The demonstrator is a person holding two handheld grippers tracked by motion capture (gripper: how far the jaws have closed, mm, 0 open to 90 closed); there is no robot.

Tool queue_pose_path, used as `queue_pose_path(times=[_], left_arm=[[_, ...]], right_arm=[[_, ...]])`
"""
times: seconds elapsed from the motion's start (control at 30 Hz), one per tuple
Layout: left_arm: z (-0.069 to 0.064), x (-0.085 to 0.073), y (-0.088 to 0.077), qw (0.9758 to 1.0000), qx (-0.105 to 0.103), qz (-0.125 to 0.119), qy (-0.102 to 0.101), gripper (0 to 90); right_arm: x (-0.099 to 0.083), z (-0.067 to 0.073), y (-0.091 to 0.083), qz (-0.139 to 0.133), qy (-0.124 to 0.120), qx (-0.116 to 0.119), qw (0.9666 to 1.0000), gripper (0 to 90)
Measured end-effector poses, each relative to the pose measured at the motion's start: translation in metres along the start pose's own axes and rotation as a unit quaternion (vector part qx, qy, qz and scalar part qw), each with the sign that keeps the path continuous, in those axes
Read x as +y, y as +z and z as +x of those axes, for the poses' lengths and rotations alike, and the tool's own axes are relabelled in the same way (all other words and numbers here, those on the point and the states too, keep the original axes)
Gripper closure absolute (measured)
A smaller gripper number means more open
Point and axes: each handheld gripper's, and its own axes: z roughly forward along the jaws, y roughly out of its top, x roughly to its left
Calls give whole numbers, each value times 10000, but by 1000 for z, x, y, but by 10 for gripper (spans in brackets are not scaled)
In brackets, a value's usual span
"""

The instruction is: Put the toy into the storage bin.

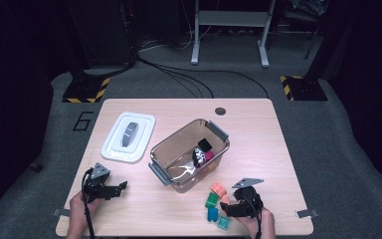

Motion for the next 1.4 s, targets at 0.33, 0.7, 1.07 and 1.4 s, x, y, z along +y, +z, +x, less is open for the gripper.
queue_pose_path(times=[0.33,0.7,1.07,1.4], left_arm=[[0,0,0,10000,1,-1,-2,129],[0,0,0,10000,-1,-1,-3,129],[1,0,0,10000,4,16,56,123],[1,2,2,10000,17,50,36,110]], right_arm=[[6,-4,1,81,-164,-126,9998,617],[10,-6,1,55,-190,-153,9997,662],[15,-19,-13,-287,22,-186,9994,663],[32,-28,-25,-615,-31,-209,9979,663]])
